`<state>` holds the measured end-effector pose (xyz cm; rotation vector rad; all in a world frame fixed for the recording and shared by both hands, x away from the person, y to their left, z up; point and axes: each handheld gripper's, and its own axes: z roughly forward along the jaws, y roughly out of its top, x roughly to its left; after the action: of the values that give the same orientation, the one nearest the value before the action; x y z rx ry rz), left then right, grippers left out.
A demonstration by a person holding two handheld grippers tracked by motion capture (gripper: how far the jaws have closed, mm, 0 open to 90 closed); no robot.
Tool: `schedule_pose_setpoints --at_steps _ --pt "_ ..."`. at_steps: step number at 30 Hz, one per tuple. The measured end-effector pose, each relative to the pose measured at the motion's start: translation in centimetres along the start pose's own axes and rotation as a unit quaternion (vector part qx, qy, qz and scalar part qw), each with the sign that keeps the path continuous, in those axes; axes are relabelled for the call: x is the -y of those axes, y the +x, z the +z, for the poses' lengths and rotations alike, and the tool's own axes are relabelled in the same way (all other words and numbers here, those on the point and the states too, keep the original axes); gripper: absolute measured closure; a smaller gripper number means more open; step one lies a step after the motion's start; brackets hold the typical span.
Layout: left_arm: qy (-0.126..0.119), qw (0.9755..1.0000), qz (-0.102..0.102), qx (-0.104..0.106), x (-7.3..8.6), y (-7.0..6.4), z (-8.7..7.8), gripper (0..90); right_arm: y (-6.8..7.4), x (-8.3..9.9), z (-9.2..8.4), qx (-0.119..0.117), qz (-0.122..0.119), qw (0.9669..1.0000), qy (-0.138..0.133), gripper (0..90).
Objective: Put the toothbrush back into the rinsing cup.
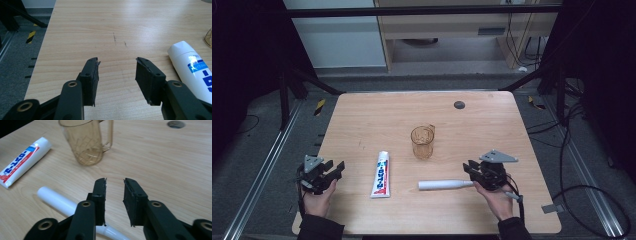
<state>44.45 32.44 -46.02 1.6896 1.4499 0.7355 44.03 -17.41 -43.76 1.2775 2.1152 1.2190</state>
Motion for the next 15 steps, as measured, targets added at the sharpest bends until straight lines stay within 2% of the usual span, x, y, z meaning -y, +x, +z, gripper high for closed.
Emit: schedule_pose_setpoints --at_steps 6,10,15 --pt "0.002 1.0 0.0 0.0 0.1 0.2 0.2 52.3 2.9 -1.0 1.3 -0.025 -0.027 0.9993 0.007 84.2" --pt "-0.001 1.0 0.0 -0.002 0.0 0.2 0.3 52.3 4.3 -1.5 2.0 -0.04 -0.032 0.9987 0.006 89.8" --pt "0.0 1.0 0.002 -0.004 0.1 0.1 0.3 52.2 5.7 -1.7 2.9 -0.049 -0.043 0.9978 0.01 90.0"
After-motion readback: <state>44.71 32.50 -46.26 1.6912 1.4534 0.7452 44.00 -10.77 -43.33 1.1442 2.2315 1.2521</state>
